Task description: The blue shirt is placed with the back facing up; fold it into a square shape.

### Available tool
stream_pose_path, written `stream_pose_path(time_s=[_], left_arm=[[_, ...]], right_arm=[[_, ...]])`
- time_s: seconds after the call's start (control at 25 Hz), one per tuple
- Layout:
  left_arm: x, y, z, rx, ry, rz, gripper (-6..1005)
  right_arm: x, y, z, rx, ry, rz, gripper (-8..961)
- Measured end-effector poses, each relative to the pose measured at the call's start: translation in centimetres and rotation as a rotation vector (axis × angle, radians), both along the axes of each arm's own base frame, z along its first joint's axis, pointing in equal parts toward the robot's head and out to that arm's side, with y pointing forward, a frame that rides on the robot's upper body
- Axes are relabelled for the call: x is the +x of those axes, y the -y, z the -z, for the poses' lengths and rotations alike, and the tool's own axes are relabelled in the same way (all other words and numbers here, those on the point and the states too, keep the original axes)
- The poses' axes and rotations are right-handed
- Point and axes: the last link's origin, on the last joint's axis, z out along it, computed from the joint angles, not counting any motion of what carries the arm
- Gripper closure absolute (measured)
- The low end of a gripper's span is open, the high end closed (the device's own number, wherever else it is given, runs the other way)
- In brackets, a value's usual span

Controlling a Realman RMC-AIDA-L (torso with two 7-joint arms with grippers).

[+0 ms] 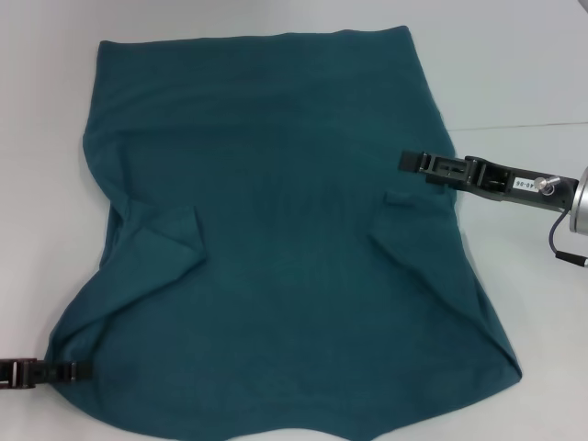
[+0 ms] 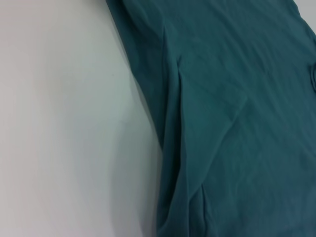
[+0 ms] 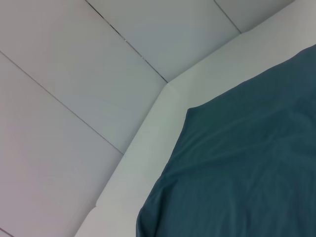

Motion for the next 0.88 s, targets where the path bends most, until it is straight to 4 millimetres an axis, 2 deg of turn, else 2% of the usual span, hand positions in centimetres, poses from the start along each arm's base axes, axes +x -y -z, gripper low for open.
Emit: stream_pose_path(time_s=[0.32,0.88], left_arm=[[0.08,0.18,-0.04,-0.013,0.004,-0.002,188],[0.25,0.04,0.08,-0.026,-0.007,0.007,199]], right_arm=[[0.01,-0.02,-0.05,0.002,0.0,0.0,20],[0.03,-0.02,-0.07,0.004,-0.001,0.001,21]])
